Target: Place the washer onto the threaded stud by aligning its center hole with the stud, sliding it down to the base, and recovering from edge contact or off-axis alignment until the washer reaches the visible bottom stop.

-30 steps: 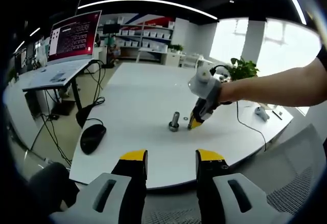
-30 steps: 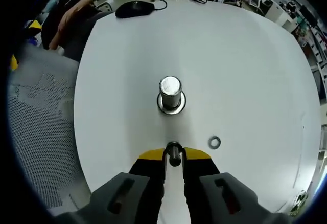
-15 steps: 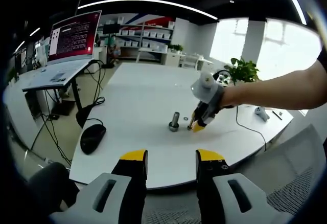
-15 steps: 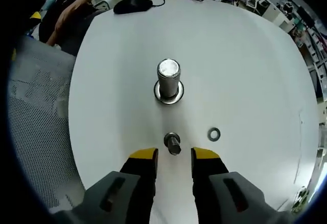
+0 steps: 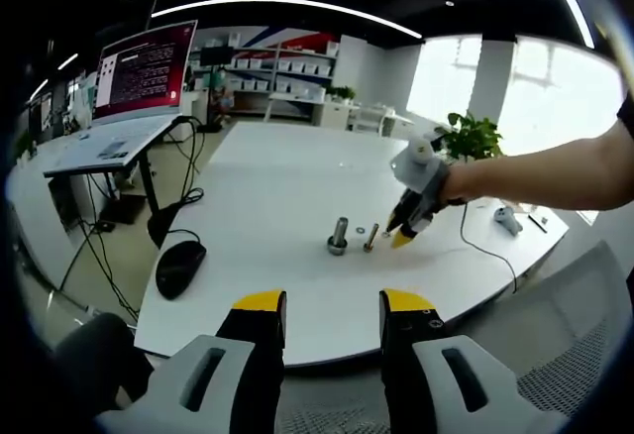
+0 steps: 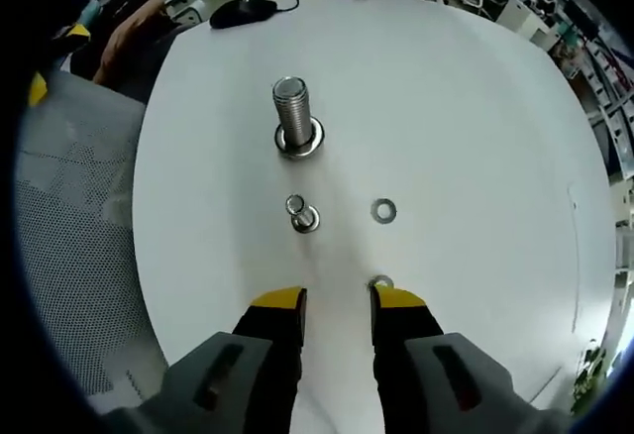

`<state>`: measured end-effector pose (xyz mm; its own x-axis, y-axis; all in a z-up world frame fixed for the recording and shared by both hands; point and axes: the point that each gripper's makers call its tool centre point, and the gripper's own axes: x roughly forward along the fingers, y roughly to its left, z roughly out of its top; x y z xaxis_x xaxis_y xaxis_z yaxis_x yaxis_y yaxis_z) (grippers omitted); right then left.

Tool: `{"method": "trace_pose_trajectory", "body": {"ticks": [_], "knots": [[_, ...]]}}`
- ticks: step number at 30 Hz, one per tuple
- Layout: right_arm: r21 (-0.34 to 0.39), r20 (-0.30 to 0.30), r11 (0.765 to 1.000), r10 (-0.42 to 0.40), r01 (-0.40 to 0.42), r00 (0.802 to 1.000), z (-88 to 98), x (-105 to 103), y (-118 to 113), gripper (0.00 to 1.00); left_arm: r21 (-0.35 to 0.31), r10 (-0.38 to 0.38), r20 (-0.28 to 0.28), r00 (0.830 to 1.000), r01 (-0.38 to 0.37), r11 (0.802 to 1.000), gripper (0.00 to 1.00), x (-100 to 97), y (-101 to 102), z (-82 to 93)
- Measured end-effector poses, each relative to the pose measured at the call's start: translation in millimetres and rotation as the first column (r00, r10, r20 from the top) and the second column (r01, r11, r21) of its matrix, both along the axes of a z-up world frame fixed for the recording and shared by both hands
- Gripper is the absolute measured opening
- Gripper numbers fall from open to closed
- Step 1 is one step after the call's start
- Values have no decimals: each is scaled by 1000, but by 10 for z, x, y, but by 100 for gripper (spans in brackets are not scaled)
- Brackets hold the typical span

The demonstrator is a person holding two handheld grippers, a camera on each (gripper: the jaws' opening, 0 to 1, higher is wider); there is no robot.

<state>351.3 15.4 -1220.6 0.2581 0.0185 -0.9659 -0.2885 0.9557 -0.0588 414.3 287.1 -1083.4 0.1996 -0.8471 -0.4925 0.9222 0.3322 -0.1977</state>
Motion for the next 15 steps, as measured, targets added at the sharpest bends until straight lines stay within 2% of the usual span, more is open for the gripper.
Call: {"method": "trace_pose_trajectory", "body": {"ticks": [10,15], "knots": [[12,4,999,-48,48,999,2,-31,-107,28,2,-1,1,1000,1,1000,36,-12,-4,8],[28,23,993,-114,113,993,-81,53,-211,28,4,-2,1,1000,2,1000,36,-13,-6,5]]}}
